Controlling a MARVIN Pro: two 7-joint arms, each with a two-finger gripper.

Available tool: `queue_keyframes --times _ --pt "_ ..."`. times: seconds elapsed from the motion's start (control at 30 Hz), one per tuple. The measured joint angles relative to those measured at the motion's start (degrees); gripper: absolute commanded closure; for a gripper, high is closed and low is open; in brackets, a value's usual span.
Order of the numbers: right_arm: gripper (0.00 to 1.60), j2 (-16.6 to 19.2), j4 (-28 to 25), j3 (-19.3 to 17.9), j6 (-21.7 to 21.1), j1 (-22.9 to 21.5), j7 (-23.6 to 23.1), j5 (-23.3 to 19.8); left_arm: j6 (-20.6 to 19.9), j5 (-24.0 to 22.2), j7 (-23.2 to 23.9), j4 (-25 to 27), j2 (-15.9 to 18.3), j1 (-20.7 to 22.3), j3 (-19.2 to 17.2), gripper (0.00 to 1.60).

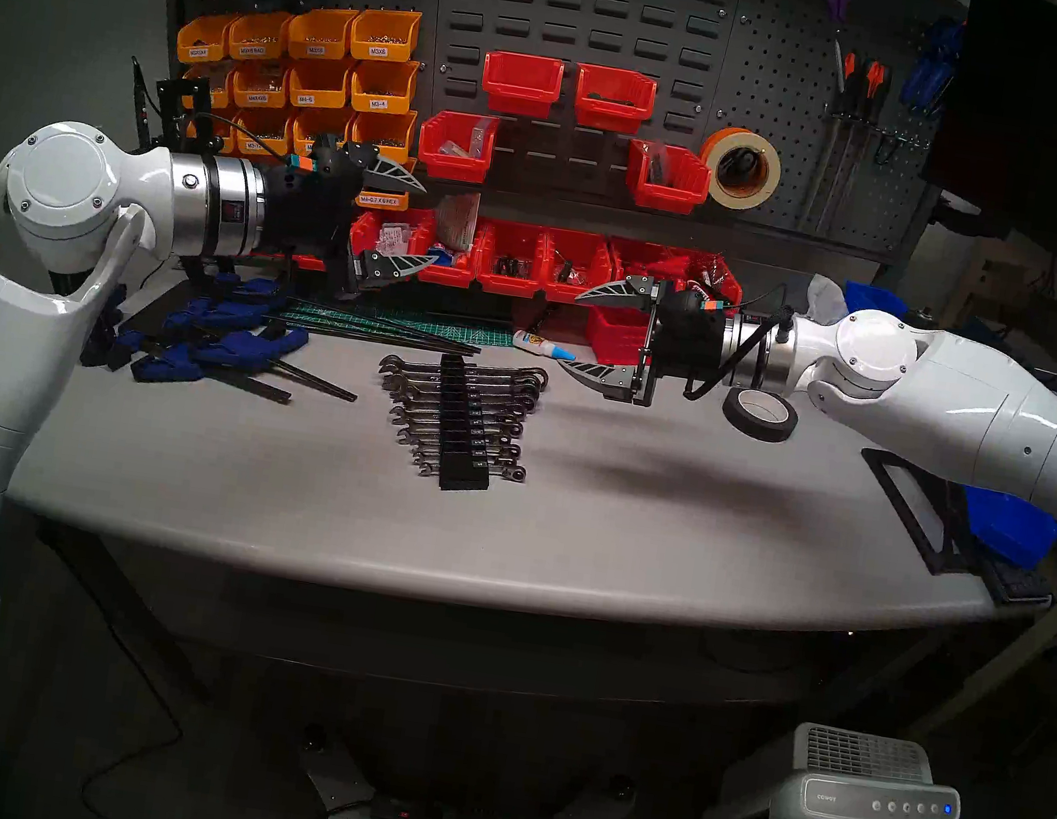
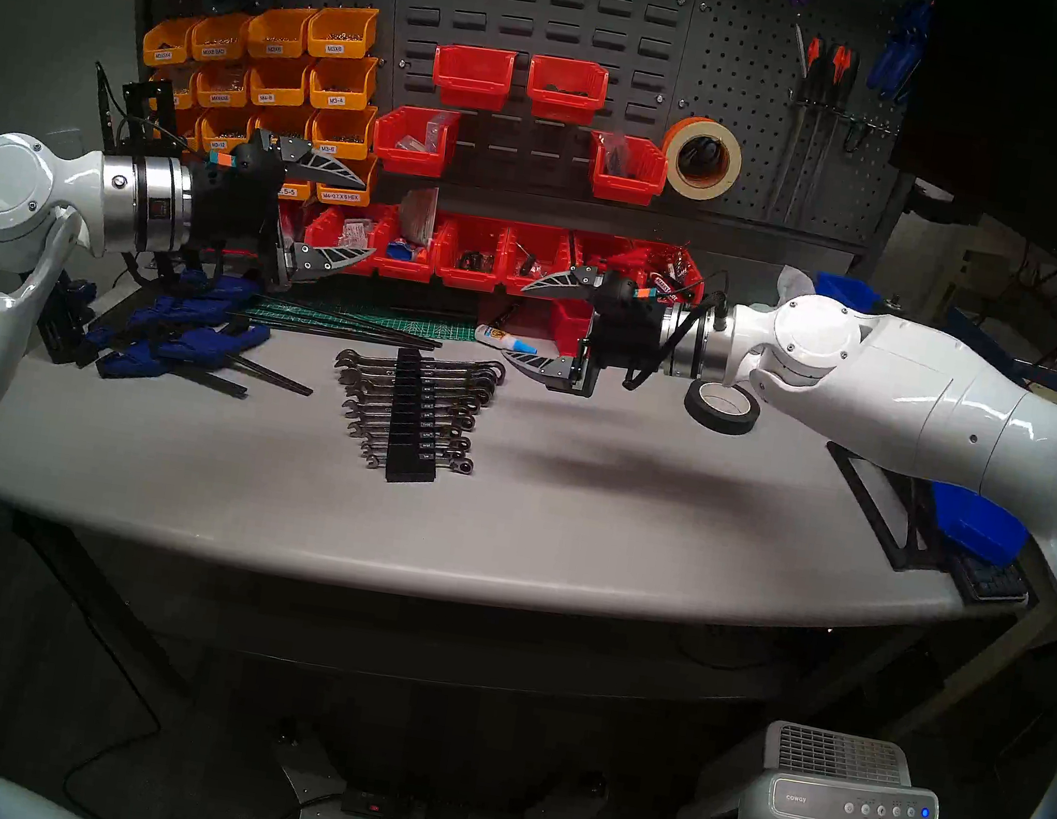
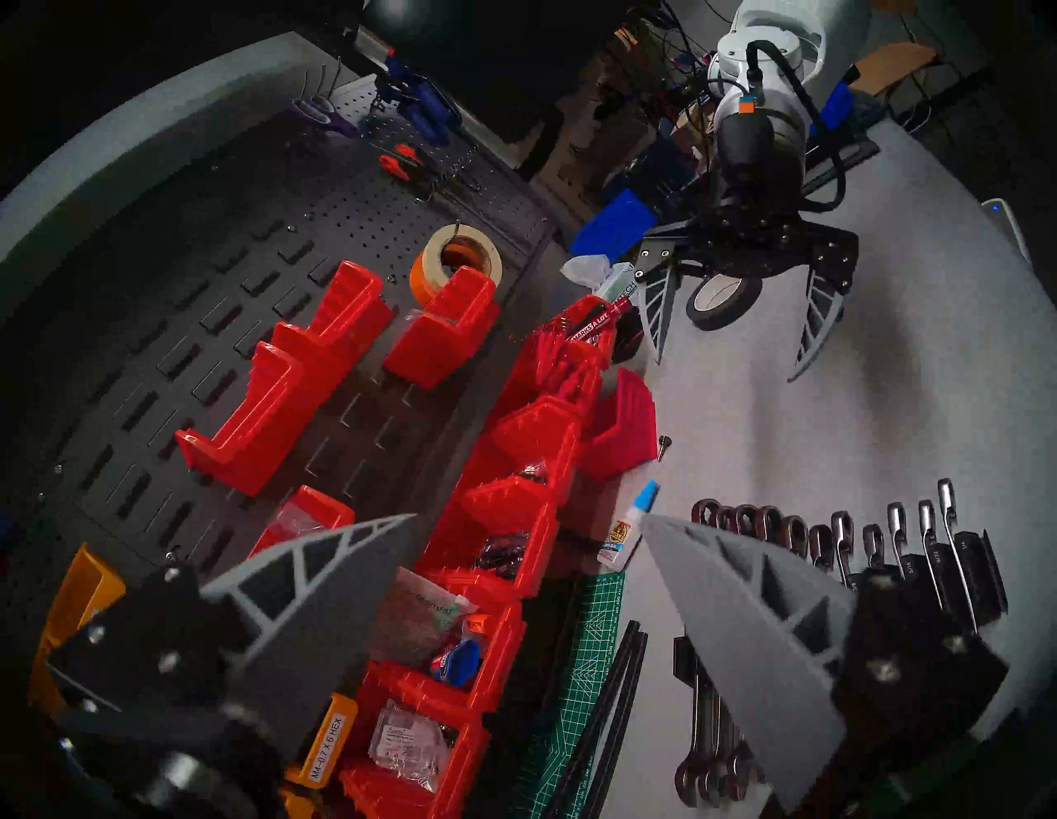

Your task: Put the wrenches on the table into the correct slot in the case

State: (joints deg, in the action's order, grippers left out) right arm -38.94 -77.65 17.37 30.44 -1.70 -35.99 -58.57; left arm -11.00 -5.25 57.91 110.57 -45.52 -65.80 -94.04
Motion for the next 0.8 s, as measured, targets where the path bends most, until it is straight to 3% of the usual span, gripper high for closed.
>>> queue_keyframes --times 0.8 --pt "0.00 -0.6 -0.1 0.1 0.4 0.2 0.9 0.0 1.2 0.0 -0.6 0.4 -1.2 -1.5 -1.3 0.18"
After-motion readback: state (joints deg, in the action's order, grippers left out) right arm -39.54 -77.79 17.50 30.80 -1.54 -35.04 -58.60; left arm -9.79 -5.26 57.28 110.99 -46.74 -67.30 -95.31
